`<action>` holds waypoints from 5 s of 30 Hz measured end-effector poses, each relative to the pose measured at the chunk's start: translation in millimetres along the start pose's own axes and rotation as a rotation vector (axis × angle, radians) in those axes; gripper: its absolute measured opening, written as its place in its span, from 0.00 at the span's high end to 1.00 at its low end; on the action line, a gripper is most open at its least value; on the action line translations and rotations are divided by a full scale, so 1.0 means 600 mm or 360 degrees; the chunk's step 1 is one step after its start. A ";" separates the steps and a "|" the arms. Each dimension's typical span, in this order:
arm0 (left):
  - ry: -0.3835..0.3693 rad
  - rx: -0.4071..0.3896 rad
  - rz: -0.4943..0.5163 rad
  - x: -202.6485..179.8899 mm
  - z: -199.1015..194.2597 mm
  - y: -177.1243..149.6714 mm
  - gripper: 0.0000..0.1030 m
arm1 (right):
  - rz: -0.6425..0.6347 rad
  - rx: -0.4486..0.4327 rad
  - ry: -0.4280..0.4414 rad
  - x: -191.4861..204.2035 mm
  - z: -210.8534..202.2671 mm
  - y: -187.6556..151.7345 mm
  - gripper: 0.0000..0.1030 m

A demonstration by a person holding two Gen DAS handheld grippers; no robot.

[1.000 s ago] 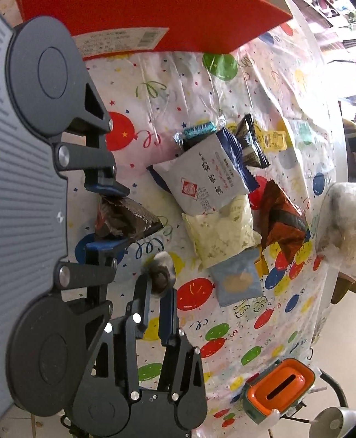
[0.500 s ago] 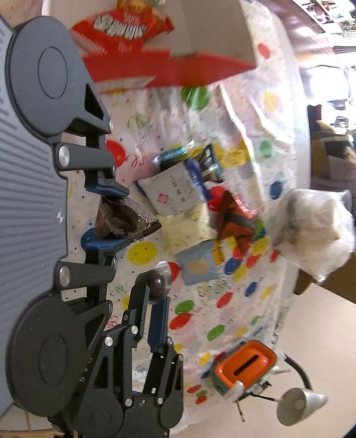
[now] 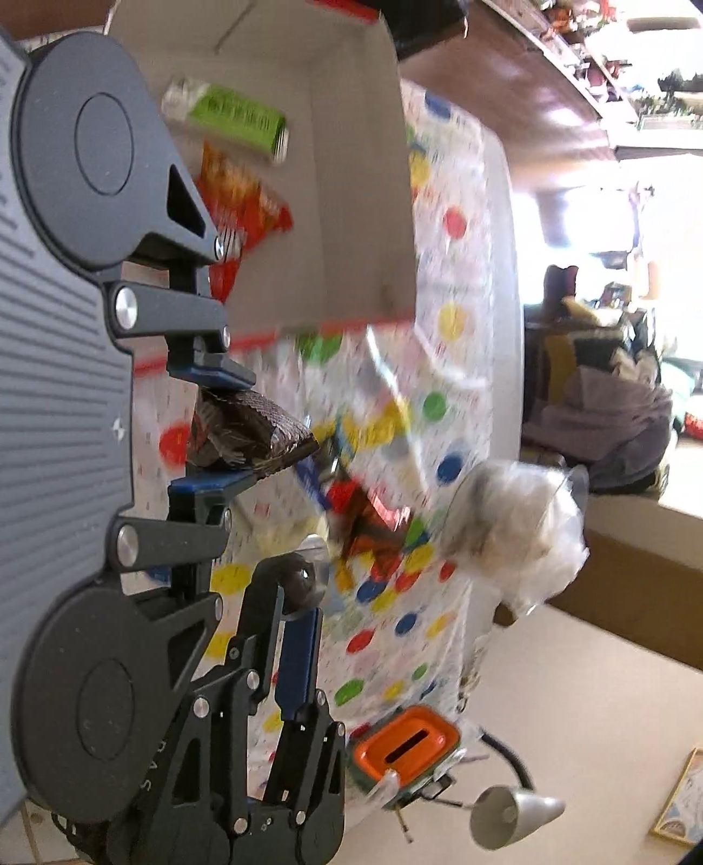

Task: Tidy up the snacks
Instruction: 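Carry the brown pouch into the shoebox with the left tool while the right tool drops the chocolate there, then withdraw both open tools from the shoebox back over the snack pile, then reach the left tool to the white-and-blue milk snack bag while the right tool reaches the light blue pouch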

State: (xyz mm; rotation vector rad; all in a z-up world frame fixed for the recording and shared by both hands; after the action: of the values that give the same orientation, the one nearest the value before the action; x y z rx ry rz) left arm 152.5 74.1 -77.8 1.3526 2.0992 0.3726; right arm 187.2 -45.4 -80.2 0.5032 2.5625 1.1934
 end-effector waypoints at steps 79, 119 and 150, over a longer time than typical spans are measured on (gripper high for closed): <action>0.0087 -0.0171 0.0041 0.206 -0.064 0.067 0.30 | 0.0307 0.0002 0.0073 0.143 0.109 0.110 0.21; 0.0253 -0.0019 -0.0006 -0.142 0.202 -0.026 0.17 | 0.0124 0.0236 -0.0140 -0.219 -0.012 -0.202 0.00; 0.0639 0.0326 -0.0535 -0.110 0.358 -0.013 0.17 | -0.0963 0.0330 0.0190 -0.208 0.147 -0.249 0.23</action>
State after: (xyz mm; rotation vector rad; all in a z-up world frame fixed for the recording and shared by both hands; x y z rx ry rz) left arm 300.4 -7.3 -226.4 1.0652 2.7102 0.3114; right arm 304.3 -127.4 -239.3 -0.3074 2.6537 0.7638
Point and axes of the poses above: each gripper's, at about its wrist camera, not at the fingertips, and z roughly the way its jaws point, x to its left, y to its top, the point moved 8 cm from there along z, roughly the way its jaws point, and after that the axes turned 14 degrees about -z, right-handed, at the moved point
